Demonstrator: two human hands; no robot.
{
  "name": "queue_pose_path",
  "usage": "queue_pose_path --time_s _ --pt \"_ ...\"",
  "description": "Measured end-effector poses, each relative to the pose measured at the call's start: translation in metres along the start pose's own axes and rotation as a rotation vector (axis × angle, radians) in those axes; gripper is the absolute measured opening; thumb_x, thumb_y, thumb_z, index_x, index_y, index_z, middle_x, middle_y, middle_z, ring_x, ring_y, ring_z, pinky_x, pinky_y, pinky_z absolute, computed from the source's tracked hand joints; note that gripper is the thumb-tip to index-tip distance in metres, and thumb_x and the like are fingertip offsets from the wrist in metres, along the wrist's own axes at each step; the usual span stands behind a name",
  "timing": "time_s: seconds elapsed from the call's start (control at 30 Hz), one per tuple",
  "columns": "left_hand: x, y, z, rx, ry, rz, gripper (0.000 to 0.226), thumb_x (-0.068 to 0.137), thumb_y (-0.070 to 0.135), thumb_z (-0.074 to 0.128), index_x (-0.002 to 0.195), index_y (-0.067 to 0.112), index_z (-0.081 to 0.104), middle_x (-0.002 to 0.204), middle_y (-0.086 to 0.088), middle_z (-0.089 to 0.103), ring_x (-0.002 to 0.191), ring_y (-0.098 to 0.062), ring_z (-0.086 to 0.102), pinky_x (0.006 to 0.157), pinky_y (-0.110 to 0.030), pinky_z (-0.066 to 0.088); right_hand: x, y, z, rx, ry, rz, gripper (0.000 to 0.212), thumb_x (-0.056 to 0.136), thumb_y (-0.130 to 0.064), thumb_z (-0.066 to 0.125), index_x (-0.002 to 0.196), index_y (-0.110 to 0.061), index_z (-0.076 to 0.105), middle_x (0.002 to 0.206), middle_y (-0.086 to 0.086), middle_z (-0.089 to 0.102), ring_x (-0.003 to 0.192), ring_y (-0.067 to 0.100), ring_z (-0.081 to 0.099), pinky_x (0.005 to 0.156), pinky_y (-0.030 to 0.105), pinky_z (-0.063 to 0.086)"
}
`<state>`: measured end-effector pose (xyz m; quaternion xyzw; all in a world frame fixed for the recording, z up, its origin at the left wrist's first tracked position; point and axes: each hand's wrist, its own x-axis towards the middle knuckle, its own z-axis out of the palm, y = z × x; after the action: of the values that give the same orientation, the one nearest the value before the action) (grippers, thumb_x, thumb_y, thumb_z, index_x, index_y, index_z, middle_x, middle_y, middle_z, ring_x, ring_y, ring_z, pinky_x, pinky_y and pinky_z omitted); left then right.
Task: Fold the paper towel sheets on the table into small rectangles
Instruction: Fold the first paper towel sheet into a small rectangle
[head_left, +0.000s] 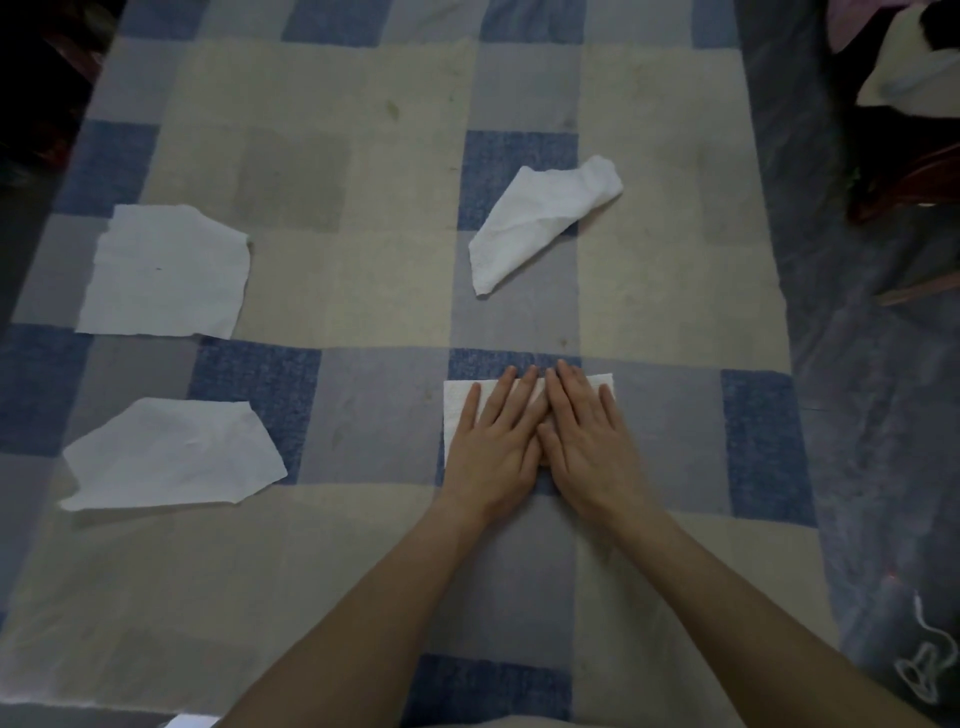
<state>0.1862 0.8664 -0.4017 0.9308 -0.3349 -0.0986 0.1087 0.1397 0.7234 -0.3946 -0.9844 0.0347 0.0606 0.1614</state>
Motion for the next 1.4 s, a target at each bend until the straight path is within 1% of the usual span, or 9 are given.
queue_pose_path --time_s 0.2,0.47,0.6,0.67,0.77,0.9,1.0,1.13,1.4 --pt "-0.002 -0.003 0.001 -0.013 0.023 0.019 0.052 0.102 0.035 0.024 0.153 0.027 0.02 0.162 0.003 0.011 0.149 -0.015 0.004 0.119 -0.046 0.008 0.001 0.004 0.002 -0.082 0.002 0.096 0.061 0.096 -0.039 0.026 0.149 -0.007 0.027 0.157 0.009 0.024 0.145 0.018 0.018 0.116 0.042 0.007" --pt "-0.027 -0.045 -0.006 0.058 0.006 -0.182 0.056 0.099 0.044 0.022 0.153 0.032 0.015 0.162 0.004 0.005 0.149 -0.015 0.002 0.118 -0.049 0.004 -0.008 0.014 -0.003 -0.133 -0.004 0.099 0.063 0.098 -0.043 0.018 0.154 -0.017 0.004 0.161 0.003 0.004 0.148 0.018 0.001 0.118 0.044 0.0" --pt "-0.035 -0.059 -0.018 0.052 0.012 -0.269 0.058 0.099 0.045 0.013 0.154 0.029 0.011 0.163 0.001 0.005 0.149 -0.017 -0.002 0.118 -0.05 -0.004 -0.009 0.015 -0.004 -0.132 -0.012 0.089 0.062 0.099 -0.042 0.02 0.153 -0.016 0.005 0.161 0.002 0.002 0.148 0.017 -0.002 0.119 0.047 0.003" --pt "-0.03 -0.049 -0.024 -0.015 0.09 -0.298 0.059 0.099 0.045 0.014 0.154 0.025 0.013 0.162 0.001 0.003 0.149 -0.015 -0.002 0.118 -0.045 -0.009 -0.008 0.013 -0.004 -0.133 -0.009 0.091 0.062 0.098 -0.041 0.021 0.153 -0.015 0.007 0.161 0.003 0.003 0.148 0.017 -0.001 0.119 0.047 0.004" --pt "-0.013 -0.012 -0.029 -0.115 0.185 -0.177 0.058 0.1 0.04 0.023 0.154 0.02 0.017 0.162 0.0 0.005 0.149 -0.016 0.001 0.118 -0.043 -0.004 -0.009 0.013 -0.004 -0.141 -0.01 0.1 0.063 0.098 -0.041 0.02 0.153 -0.015 0.008 0.161 0.004 0.004 0.148 0.018 0.0 0.119 0.047 0.003" --pt "0.014 0.041 -0.021 -0.199 0.103 0.001 0.058 0.099 0.037 0.021 0.154 0.018 0.019 0.162 0.0 0.007 0.149 -0.015 0.0 0.12 -0.042 0.001 -0.008 0.016 -0.005 -0.195 -0.048 0.047 0.071 0.089 -0.039 0.024 0.153 -0.013 0.011 0.16 0.007 0.006 0.148 0.023 0.003 0.117 0.049 0.003" --pt "0.017 0.057 -0.004 -0.224 0.033 -0.022 0.057 0.099 0.038 0.017 0.154 0.022 0.019 0.162 0.005 0.005 0.149 -0.011 -0.003 0.121 -0.041 0.003 -0.007 0.019 -0.002 -0.237 -0.061 0.049 0.068 0.089 -0.036 0.029 0.152 -0.012 0.018 0.159 0.01 0.016 0.147 0.024 0.009 0.116 0.046 0.002" --pt "0.011 0.04 0.006 -0.185 0.047 -0.023 0.055 0.101 0.037 0.02 0.154 0.022 0.018 0.162 0.005 0.009 0.149 -0.01 0.001 0.12 -0.037 0.004 -0.005 0.016 0.0 -0.208 -0.043 0.077 0.07 0.088 -0.038 0.028 0.152 -0.013 0.018 0.159 0.007 0.012 0.147 0.021 0.007 0.115 0.045 -0.001" --pt "0.004 0.016 0.01 -0.071 0.043 -0.067 0.053 0.102 0.037 0.02 0.154 0.024 0.018 0.162 0.004 0.01 0.149 -0.011 0.001 0.12 -0.044 0.006 -0.005 0.014 0.0 -0.157 -0.011 0.112 0.062 0.096 -0.042 0.022 0.151 -0.014 0.022 0.159 0.007 0.016 0.147 0.019 0.012 0.116 0.045 0.004"
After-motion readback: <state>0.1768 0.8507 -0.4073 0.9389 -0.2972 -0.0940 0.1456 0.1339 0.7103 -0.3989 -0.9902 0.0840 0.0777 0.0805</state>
